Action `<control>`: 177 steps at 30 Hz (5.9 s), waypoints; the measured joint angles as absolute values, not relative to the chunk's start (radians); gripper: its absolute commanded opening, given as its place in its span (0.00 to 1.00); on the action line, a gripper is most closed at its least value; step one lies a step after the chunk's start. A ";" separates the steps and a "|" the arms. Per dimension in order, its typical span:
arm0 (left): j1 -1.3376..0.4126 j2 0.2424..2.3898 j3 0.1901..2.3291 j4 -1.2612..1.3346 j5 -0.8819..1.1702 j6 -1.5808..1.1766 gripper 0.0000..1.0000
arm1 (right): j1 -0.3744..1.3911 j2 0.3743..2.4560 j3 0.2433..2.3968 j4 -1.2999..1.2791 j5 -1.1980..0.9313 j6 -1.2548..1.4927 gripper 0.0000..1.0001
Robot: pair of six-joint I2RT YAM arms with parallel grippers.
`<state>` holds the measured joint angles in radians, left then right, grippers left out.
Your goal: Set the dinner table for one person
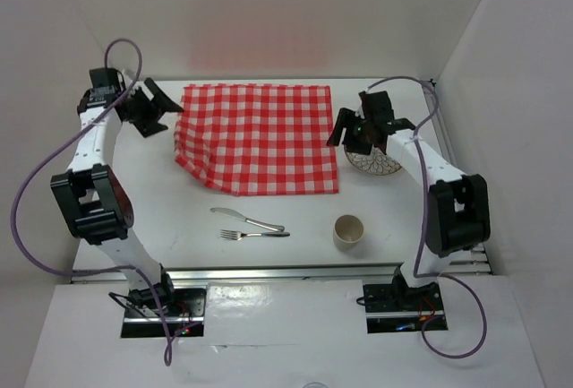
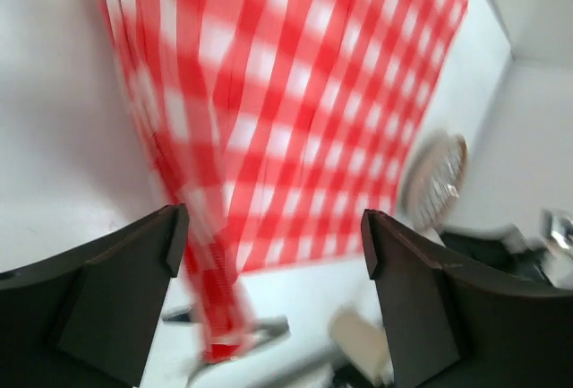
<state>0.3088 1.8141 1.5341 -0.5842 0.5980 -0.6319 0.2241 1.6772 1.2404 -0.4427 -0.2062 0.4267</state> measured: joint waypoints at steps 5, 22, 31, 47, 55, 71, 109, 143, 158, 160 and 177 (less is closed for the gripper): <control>0.204 1.679 1.655 -0.672 0.240 -0.577 0.54 | 0.224 1.511 1.209 -0.429 -0.151 0.492 0.61; 0.194 1.706 1.143 -0.654 0.056 -0.719 0.96 | 0.193 1.564 0.886 -0.298 -0.298 0.803 0.78; 0.213 1.797 1.143 -0.559 0.056 -0.769 0.61 | 0.194 1.692 0.878 -0.192 -0.337 0.896 0.70; 0.219 1.837 1.273 -0.554 0.143 -0.782 0.00 | 0.256 1.765 1.124 -0.274 -0.135 0.902 0.00; 0.217 1.786 1.398 -0.582 0.233 -0.782 0.00 | 0.223 1.653 1.298 -0.301 -0.063 0.790 0.00; 0.210 1.659 0.995 -0.551 0.242 -0.756 1.00 | 0.198 1.484 0.847 -0.362 -0.086 0.758 0.83; -0.025 1.942 1.328 -0.670 -0.029 -0.631 0.00 | 0.349 1.865 1.158 -0.419 0.005 0.718 0.00; -0.088 1.435 1.443 -0.717 -0.036 -0.570 0.66 | -0.244 1.546 1.020 -0.493 -0.027 0.683 0.85; -0.096 1.437 1.444 -0.715 -0.022 -0.548 0.58 | -0.265 1.755 0.966 -0.224 -0.206 0.734 0.05; -0.096 1.438 1.444 -0.716 -0.022 -0.548 0.57 | -0.272 1.741 0.965 -0.179 -0.263 0.766 0.00; -0.097 1.457 1.497 -0.757 0.049 -0.559 0.62 | 0.084 1.606 1.330 -0.288 -0.117 0.599 0.00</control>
